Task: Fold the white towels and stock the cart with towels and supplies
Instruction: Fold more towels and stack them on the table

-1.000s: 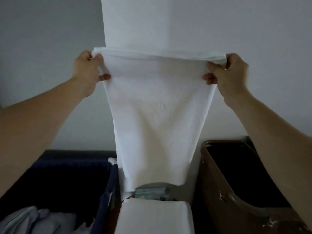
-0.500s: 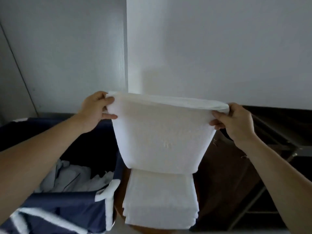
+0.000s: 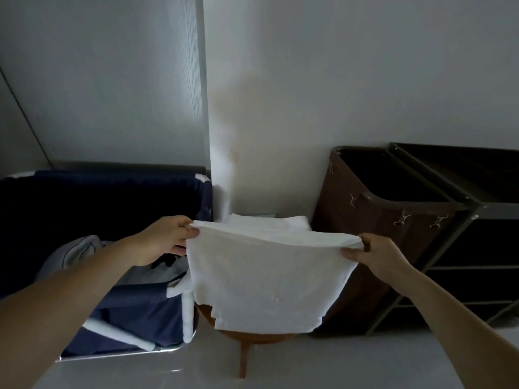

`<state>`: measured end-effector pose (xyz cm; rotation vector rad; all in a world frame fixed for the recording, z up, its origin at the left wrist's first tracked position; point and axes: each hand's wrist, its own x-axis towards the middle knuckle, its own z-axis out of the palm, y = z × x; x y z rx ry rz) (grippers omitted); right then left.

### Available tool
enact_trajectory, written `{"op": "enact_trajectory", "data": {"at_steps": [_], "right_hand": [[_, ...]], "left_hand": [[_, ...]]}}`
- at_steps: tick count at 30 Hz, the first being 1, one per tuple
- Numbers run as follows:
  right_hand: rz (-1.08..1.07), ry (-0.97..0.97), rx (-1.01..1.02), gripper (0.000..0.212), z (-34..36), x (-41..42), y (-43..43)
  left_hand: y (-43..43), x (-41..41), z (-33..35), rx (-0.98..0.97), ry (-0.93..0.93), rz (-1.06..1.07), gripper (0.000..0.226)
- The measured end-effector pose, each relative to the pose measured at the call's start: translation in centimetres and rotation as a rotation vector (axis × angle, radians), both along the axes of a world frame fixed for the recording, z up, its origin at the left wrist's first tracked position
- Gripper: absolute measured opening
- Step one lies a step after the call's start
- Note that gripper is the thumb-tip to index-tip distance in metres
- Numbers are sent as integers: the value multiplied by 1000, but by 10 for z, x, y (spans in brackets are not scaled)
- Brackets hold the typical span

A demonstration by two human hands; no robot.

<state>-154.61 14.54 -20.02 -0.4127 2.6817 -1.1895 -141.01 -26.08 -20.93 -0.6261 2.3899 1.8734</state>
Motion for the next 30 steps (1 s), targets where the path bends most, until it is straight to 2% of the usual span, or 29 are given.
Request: {"op": "enact_trajectory", "data": {"at_steps": [6,13,17,21,23,26,28,30], "right_hand": [[-38,-102,-77,18,-34,-81,-25],[-149,-370,-190,21,-135,-205,-76],[-214,-494,-169,28,-204,-247,-103],[-293,-541,-58,38,-254,-257,-110],[-319,-518,-31,31,-262,-259,-108],[-341,-511,-81,13,-250,-264,-108],[-353,-496,-158,9,-235,-269,-112],[-392,-474,-248,7,-214,-278,-117]], "left_hand": [[-15,-80,-29,9,-54,86,22],[-35,-201,-116,42,-184,273,18],[-42,-257,-181,34,-275,333,21],[-35,-274,-234,93,-394,335,23],[-36,-276,-248,98,-423,367,24],[-44,-281,-249,67,-401,370,15],[-48,-288,-233,-1,-329,372,10],[-55,-301,-219,-38,-221,404,15]]}}
